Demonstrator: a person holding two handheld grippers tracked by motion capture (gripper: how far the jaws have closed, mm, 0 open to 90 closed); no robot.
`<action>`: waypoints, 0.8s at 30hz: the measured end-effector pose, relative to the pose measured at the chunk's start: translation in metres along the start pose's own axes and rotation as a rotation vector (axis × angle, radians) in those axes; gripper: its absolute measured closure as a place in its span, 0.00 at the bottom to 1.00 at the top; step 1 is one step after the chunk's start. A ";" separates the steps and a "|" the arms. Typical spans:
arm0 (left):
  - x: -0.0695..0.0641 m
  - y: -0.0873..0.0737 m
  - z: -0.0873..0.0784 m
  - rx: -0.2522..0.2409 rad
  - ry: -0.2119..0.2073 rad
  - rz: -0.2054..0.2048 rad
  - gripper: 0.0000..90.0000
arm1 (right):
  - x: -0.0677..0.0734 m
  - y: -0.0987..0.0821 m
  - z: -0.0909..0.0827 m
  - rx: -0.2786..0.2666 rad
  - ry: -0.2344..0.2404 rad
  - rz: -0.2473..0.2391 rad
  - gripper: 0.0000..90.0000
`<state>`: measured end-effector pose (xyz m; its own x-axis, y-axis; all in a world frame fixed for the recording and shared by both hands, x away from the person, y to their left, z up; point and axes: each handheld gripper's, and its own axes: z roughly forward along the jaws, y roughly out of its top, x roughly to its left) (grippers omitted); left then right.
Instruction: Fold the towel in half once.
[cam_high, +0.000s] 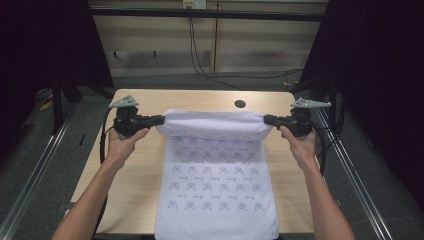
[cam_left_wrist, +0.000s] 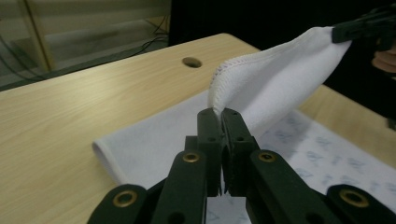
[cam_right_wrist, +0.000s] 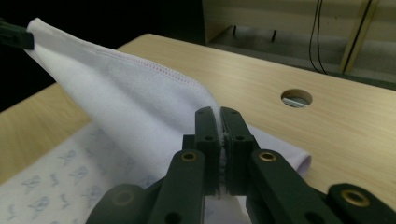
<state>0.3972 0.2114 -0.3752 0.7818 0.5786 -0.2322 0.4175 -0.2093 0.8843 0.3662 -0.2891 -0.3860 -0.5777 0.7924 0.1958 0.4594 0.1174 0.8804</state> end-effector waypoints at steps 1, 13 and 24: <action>-0.002 0.000 -0.004 -0.005 -0.007 -0.002 0.98 | 0.003 0.002 -0.008 -0.018 0.016 0.004 0.96; -0.042 0.030 -0.049 -0.098 -0.012 0.069 0.98 | 0.032 0.040 -0.058 -0.108 0.064 -0.061 0.96; -0.061 -0.038 -0.060 -0.073 -0.079 0.031 0.97 | 0.060 -0.004 -0.081 -0.043 0.129 -0.120 0.96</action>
<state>0.3058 0.2319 -0.3707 0.8294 0.5079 -0.2327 0.3598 -0.1669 0.9180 0.2751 -0.2902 -0.3430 -0.7098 0.6905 0.1392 0.3543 0.1793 0.9178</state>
